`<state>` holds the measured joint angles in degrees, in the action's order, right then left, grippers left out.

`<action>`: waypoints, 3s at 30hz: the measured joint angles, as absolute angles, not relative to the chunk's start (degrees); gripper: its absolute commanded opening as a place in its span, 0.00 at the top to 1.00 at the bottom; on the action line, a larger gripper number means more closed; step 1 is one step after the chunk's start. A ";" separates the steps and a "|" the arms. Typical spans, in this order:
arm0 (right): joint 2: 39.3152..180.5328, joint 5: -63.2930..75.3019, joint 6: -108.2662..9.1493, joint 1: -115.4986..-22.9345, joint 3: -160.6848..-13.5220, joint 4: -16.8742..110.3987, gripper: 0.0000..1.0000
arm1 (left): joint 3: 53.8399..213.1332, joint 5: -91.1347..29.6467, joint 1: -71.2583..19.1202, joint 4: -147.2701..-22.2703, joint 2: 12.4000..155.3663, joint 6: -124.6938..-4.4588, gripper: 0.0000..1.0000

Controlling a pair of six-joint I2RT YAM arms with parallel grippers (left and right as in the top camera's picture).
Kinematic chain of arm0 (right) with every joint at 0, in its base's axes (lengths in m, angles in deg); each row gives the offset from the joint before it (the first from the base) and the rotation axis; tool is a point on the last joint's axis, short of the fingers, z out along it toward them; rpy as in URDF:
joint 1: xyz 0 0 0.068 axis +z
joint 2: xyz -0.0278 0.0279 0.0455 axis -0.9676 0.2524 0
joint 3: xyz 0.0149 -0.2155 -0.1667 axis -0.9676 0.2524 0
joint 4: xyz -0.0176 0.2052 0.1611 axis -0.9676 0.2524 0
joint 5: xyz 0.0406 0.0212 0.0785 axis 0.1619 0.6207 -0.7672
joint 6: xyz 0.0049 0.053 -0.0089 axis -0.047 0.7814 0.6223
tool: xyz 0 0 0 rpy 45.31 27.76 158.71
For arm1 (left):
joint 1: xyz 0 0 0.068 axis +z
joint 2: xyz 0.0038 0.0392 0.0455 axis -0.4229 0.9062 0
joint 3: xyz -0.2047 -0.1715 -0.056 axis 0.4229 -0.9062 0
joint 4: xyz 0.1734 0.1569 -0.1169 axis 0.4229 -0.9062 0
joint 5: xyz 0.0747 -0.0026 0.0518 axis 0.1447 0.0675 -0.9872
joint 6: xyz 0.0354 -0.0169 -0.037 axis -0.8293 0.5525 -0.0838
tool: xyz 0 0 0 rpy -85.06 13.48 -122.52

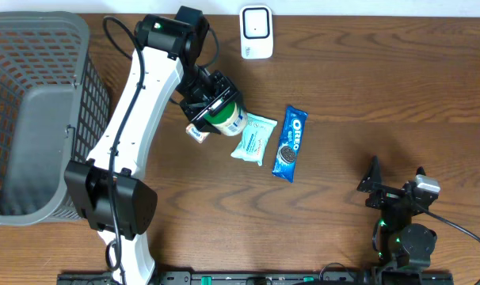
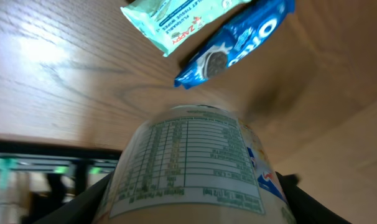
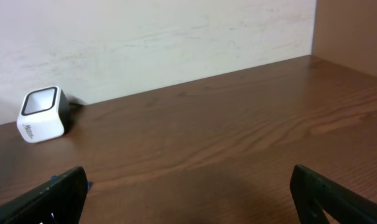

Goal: Scan the item barcode
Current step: 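Lift the Knorr jar up from the table, then carry the Knorr jar to the white scanner and hold it there, then carry the Knorr jar rightward and lower it near the right gripper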

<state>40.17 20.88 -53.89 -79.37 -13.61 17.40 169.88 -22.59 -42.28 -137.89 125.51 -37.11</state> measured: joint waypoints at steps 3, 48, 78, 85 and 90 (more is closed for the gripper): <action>40.17 20.86 -53.86 -79.37 -13.61 17.40 0.01 | 169.88 -22.31 -42.28 -136.45 125.49 -29.92 0.66; 40.17 20.86 -53.89 -79.37 -13.61 17.40 0.01 | 169.77 -64.60 -51.83 -72.69 124.72 -58.49 0.75; 40.17 20.86 -53.89 -79.37 -13.61 17.40 0.01 | 169.75 -74.83 -50.28 -32.28 155.80 -72.61 0.67; 40.17 20.86 -53.89 -79.37 -13.61 17.40 0.01 | 169.75 -75.07 -49.84 -32.22 155.98 -72.67 0.67; 40.17 20.88 -53.89 -79.37 -13.61 17.40 0.01 | 169.75 -74.04 -50.93 -36.39 155.98 -73.26 0.67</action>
<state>40.17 20.88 -53.89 -79.37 -13.61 17.40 169.75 -74.04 -50.93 -36.39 155.98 -73.26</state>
